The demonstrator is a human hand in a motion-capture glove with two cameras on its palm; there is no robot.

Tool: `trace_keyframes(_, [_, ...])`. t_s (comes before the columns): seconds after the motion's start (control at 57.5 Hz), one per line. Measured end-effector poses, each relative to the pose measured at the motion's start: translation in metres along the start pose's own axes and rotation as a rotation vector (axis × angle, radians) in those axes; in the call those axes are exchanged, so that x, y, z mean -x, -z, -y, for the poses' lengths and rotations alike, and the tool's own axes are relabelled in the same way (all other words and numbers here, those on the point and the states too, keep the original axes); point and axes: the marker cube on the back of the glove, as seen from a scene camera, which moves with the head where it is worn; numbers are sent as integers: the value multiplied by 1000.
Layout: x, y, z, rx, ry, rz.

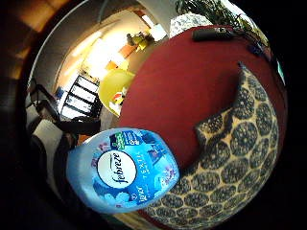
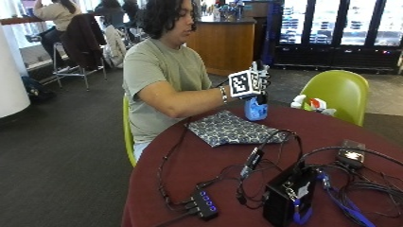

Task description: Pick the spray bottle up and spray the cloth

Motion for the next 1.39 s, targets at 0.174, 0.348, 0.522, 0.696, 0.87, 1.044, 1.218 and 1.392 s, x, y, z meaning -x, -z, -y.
trace_keyframes(0.174, [-15,-4,21,-49,-39,76])
trace_keyframes(0.348, [-18,-13,34,-102,-16,50])
trace_keyframes(0.522, [-21,-14,34,-52,-29,78])
trace_keyframes(0.696, [-31,-5,25,108,-47,5])
trace_keyframes(0.87, [-17,31,4,239,-28,-203])
trace_keyframes(1.044, [13,113,5,139,38,-440])
trace_keyframes(1.218, [42,155,-10,147,64,-645])
trace_keyframes(1.392, [54,176,-24,211,32,-898])
